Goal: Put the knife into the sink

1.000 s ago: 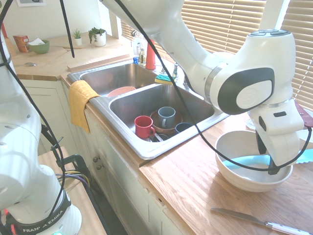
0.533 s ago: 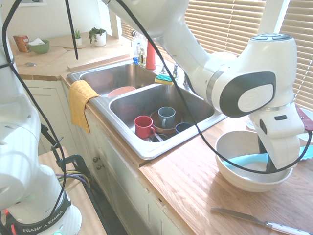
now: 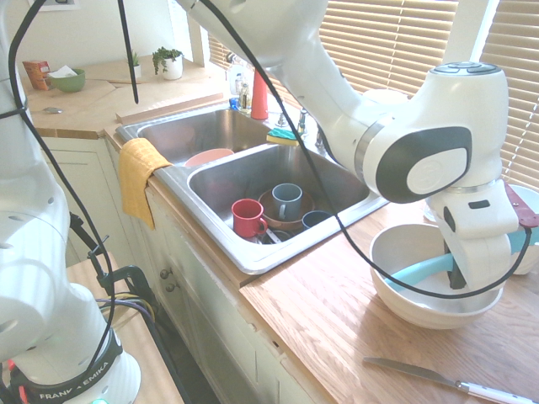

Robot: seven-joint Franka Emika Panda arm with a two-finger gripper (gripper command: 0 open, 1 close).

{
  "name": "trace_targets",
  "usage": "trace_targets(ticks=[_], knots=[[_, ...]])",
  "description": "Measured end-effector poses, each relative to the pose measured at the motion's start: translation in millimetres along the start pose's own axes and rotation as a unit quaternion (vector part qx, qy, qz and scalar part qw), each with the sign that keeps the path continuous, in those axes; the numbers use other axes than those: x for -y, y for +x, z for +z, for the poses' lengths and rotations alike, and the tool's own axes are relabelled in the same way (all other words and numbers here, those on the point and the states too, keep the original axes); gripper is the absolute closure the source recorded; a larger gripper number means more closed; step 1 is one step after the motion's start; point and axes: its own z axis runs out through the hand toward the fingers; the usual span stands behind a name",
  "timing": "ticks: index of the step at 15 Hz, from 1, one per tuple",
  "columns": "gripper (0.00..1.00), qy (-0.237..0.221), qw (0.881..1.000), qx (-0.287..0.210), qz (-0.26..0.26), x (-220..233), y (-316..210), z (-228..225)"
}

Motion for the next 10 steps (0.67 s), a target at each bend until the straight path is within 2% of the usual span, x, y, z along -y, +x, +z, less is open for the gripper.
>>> trace_targets(ticks=[5,10], knots=[[1.00,0.001,1.000,-0.002,0.000,-2,6,-4],[1.00,0.029,0.999,-0.006,-0.012,-4,23,-63]])
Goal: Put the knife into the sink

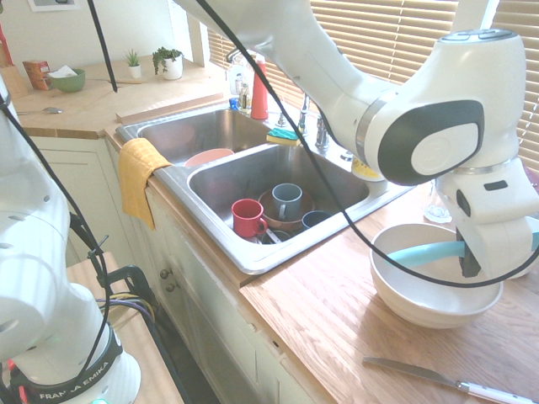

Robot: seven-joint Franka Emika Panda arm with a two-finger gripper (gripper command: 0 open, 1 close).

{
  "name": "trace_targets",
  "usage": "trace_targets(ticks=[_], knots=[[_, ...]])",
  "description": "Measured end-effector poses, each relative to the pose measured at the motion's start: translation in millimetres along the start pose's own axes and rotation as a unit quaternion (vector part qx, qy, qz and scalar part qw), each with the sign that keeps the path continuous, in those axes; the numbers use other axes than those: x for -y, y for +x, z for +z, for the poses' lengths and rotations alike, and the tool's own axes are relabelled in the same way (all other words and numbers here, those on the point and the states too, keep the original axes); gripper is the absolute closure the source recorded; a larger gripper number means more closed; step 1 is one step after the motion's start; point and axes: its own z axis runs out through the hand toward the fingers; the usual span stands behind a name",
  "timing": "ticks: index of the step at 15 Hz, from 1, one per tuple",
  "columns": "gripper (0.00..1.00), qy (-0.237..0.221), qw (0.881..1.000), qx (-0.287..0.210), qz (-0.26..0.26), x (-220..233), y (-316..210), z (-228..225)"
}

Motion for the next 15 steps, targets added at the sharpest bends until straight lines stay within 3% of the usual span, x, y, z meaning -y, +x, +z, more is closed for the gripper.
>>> trace_targets(ticks=[4,7,10,15], knots=[[1.00,0.021,0.999,0.004,-0.027,11,-14,-44],[1.00,0.028,0.994,0.021,-0.103,36,-69,-71],[1.00,0.029,0.979,0.059,-0.195,59,-155,-94],[1.00,0.015,0.942,0.102,-0.320,59,-285,-112]])
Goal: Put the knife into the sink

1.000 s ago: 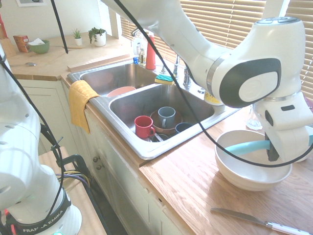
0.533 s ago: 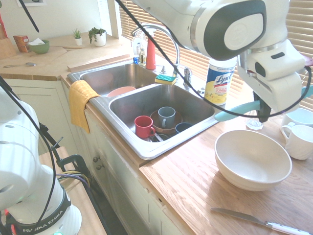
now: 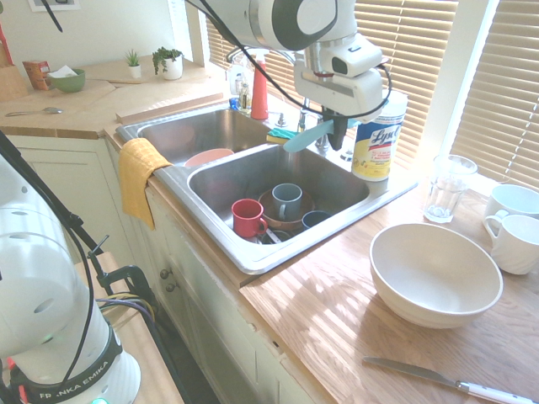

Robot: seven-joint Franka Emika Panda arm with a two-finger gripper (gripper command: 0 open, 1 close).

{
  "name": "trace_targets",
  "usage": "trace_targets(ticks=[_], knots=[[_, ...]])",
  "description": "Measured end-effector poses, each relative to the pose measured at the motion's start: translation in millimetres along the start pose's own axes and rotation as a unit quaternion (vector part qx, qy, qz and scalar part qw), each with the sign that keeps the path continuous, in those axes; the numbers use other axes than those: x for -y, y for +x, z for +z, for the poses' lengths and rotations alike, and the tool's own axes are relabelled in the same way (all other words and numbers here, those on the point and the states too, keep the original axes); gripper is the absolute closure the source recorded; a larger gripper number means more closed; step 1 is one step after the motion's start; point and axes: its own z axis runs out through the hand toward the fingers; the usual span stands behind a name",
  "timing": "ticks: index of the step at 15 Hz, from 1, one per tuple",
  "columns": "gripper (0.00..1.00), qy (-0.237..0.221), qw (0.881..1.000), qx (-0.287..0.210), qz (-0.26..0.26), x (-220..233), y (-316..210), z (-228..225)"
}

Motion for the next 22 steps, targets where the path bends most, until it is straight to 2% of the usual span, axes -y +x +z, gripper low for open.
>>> trace_targets(ticks=[4,10,13,22], knots=[[1.00,-0.012,0.998,0.039,-0.058,15,-67,32],[1.00,-0.048,0.993,0.077,-0.079,-5,-94,133],[1.00,-0.058,0.991,0.082,-0.093,-3,-106,170],[1.00,-0.061,0.992,0.080,-0.070,27,-115,264]])
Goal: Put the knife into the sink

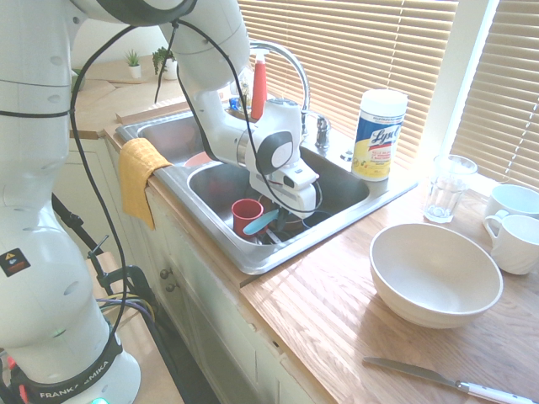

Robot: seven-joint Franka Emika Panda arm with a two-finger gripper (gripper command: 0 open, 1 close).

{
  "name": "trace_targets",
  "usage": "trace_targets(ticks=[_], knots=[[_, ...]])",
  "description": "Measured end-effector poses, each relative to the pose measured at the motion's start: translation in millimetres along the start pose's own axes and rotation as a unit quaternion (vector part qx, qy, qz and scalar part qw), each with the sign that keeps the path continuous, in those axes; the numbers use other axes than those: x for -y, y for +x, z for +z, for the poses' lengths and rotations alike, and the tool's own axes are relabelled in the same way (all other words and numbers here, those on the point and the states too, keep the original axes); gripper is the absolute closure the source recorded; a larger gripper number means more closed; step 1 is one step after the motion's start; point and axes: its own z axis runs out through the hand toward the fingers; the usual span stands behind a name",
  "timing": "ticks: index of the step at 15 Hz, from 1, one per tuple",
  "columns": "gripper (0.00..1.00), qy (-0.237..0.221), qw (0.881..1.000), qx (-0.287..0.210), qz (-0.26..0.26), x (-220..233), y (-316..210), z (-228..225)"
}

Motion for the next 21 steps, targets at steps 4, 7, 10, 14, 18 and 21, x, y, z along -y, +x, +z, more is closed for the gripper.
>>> trace_targets(ticks=[4,7,10,14,18,21], knots=[[0.00,-0.014,1.000,0.012,0.007,6,-6,30],[0.00,-0.019,0.999,0.022,0.020,6,-5,43],[0.00,-0.022,0.999,0.029,0.028,3,-7,53],[0.00,-0.017,0.999,0.030,0.035,2,-8,60],[0.00,-0.005,0.999,0.017,0.033,8,-4,38],[0.00,-0.004,1.000,-0.003,0.022,11,7,-19]])
